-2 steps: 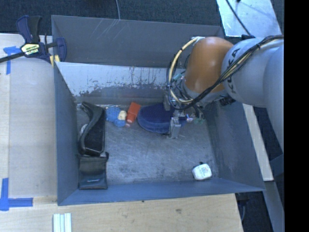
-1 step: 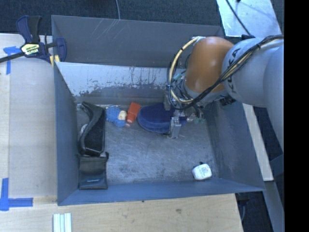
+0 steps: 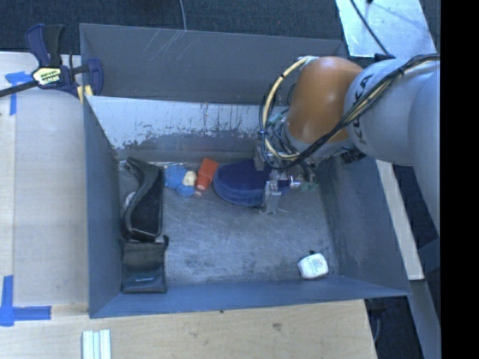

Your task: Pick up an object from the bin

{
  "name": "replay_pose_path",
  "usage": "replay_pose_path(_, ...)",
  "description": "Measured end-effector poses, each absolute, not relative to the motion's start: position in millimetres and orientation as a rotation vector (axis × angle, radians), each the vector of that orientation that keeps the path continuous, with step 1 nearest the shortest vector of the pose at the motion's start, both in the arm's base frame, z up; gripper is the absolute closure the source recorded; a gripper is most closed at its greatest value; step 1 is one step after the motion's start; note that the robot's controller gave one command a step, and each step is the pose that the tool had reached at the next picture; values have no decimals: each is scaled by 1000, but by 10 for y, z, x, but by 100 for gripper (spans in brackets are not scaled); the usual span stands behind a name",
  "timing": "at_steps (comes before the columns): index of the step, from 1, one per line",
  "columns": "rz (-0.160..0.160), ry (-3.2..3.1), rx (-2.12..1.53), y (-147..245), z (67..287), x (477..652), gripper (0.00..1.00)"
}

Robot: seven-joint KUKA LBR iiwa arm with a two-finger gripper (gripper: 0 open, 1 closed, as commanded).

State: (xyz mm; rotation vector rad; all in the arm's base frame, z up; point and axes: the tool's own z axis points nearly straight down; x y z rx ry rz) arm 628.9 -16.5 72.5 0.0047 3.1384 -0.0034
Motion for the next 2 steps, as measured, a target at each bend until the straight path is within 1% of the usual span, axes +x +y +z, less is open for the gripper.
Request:
replay_pose_path(1, -4, 3139, 6, -170, 751, 6297, 100)
replay_pose_path(2, 0, 3145, 7, -174, 901, 6289, 100)
